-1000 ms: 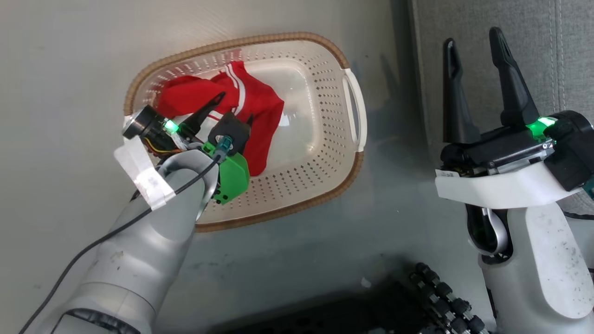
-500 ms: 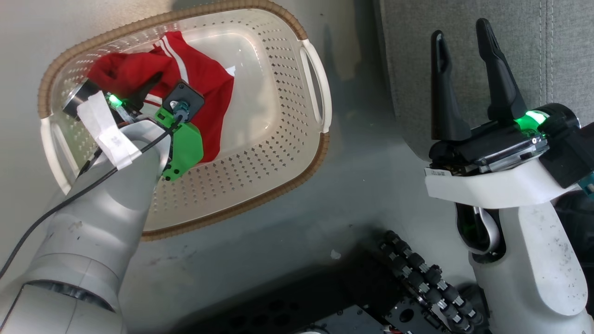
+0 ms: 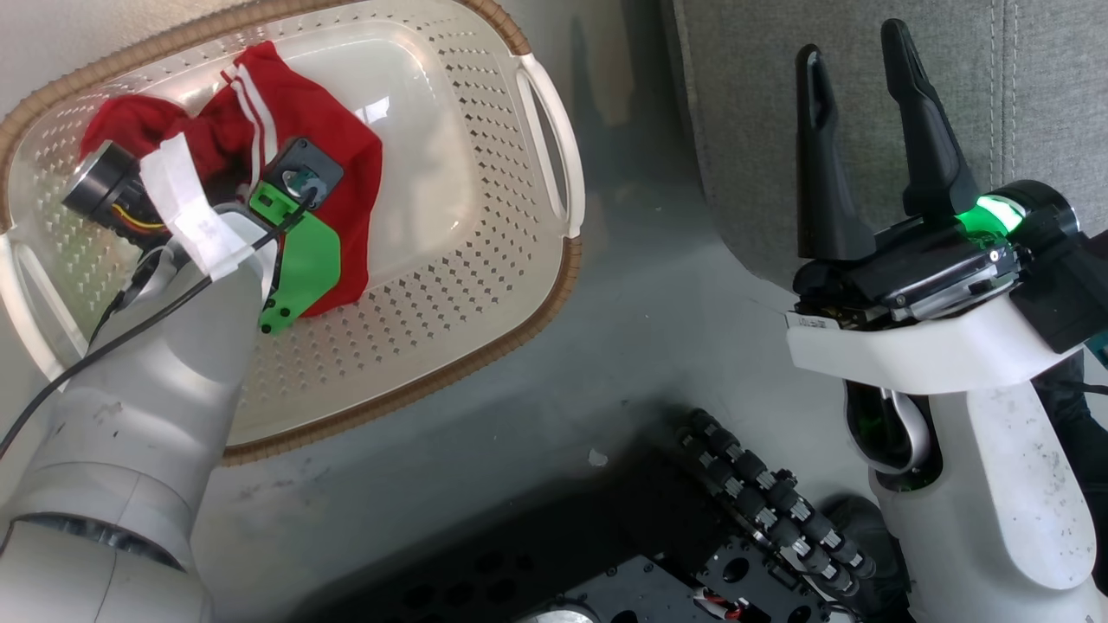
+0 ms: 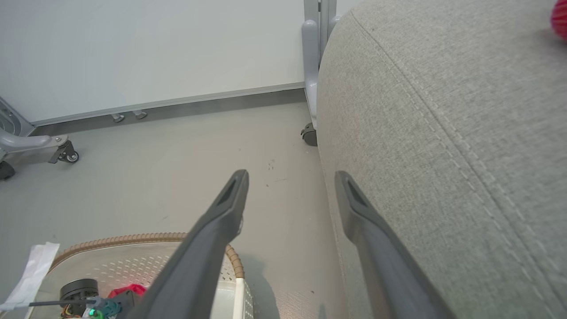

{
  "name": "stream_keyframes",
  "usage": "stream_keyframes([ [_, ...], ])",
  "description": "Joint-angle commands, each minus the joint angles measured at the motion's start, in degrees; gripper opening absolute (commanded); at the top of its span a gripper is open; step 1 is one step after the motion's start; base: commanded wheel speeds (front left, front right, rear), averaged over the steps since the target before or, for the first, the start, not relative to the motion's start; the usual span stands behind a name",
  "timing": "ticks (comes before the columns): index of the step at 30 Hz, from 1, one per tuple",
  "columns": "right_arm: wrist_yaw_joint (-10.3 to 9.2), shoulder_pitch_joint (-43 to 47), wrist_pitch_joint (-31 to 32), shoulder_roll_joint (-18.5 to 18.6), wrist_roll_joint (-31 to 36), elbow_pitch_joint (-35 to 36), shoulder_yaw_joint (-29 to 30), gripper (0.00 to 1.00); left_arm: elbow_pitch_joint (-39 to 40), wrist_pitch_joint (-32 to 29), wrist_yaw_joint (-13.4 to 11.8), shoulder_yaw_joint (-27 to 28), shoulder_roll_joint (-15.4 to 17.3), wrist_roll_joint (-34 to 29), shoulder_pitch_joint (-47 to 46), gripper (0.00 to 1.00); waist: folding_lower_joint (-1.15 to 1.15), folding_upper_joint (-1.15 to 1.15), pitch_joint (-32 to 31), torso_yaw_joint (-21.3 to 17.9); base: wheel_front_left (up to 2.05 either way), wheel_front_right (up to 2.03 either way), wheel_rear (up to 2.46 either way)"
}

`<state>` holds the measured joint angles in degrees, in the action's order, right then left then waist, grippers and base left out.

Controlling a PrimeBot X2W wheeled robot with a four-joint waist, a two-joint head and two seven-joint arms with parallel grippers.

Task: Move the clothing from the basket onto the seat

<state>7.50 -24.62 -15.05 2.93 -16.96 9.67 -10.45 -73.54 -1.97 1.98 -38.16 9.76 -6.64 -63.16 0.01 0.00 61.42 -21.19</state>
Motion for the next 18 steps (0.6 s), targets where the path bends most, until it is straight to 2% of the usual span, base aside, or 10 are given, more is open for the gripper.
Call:
stream_keyframes([
  [1,-0.02,0.0,-0.2,0.0,0.1,0.4,0.0,1.0,-0.2,-0.3,-0.2,-0.3,-0.1,-0.2,-1.4,0.0,-0.01,0.0,0.0,0.0,0.0,0.0,0.0],
  [8,-0.02,-0.4,-0.2,0.0,0.4,0.2,-0.2,1.0,-0.2,2.7,0.5,-0.2,-1.6,1.7,-1.6,0.0,-0.01,0.0,-1.8,1.3,0.0,0.0,0.0],
  [18,-0.03,1.1,-0.2,0.0,1.9,-1.5,0.9,1.0,0.9,13.5,1.3,2.5,-5.1,7.1,3.3,0.0,-0.01,0.0,-9.3,5.1,0.0,0.0,0.0],
])
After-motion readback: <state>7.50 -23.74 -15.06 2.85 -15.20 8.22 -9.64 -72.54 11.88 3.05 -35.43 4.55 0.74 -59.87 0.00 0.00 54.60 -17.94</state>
